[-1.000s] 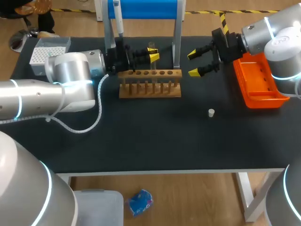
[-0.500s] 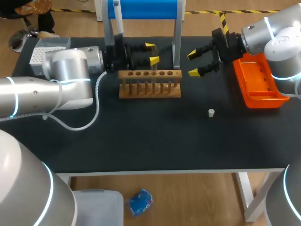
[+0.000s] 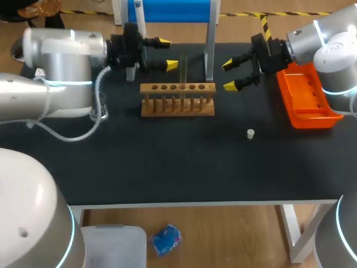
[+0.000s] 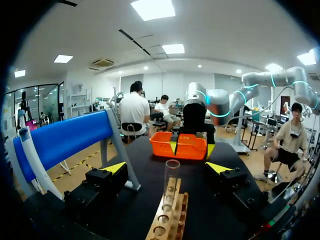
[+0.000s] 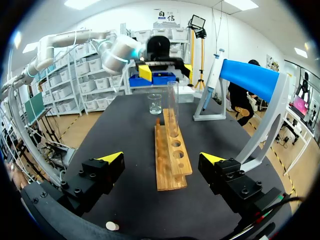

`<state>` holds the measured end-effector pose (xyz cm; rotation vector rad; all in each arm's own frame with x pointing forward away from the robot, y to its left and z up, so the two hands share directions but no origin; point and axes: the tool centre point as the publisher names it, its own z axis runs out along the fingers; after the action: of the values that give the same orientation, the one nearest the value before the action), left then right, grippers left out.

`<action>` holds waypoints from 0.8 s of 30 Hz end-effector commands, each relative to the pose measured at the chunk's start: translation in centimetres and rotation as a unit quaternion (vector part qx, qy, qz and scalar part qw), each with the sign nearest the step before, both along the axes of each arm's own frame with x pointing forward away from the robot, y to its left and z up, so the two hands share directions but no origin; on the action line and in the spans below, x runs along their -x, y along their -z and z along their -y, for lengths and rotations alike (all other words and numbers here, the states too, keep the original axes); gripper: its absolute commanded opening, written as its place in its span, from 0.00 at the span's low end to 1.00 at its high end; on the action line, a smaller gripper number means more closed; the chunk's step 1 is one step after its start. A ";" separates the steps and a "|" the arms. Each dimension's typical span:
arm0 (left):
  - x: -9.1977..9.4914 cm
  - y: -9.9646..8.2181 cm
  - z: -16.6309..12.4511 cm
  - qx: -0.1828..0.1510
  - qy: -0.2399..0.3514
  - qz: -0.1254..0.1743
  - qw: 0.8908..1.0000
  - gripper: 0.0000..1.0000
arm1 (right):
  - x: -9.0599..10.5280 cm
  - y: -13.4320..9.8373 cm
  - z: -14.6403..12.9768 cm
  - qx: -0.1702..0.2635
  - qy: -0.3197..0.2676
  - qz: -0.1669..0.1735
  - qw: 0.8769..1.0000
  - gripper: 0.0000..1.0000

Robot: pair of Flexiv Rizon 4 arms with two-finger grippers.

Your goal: Invert the test tube, pick up the pipette, mount the tip to pipette, aspirate from beaker and dispense into the tube, eject the tip, return the pipette, and cap with the stopper.

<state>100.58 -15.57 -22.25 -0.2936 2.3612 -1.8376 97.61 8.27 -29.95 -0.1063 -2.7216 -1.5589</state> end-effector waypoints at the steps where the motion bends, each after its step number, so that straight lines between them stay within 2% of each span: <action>1: 3.4 -3.7 -4.1 -0.076 -0.035 -0.014 0.996 1.00 | 0.0 0.0 0.0 0.000 0.000 0.000 1.000 1.00; 5: 4.9 -4.7 -6.4 -0.090 -0.060 -0.016 0.994 1.00 | 0.0 0.0 0.0 0.000 0.000 0.000 1.000 1.00; 7: 5.5 -5.3 -7.0 -0.090 -0.061 -0.004 0.994 1.00 | 0.0 0.0 0.0 0.000 0.000 0.000 1.000 1.00; 21: 5.5 -5.3 -7.0 -0.090 -0.061 -0.004 0.994 1.00 | 0.0 0.0 0.0 0.000 0.000 0.000 1.000 1.00; 23: 5.4 -4.7 -6.5 -0.101 -0.046 0.001 0.994 1.00 | 0.0 0.0 0.0 0.000 0.000 0.000 1.000 1.00; 24: 4.8 -4.3 -7.4 -0.105 -0.062 -0.003 0.993 1.00 | 0.0 0.0 0.0 0.000 0.000 0.000 1.000 1.00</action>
<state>94.77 -8.73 -17.25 -0.3767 2.4480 -1.5440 97.61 8.29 -29.95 -0.1059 -2.7214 -1.5590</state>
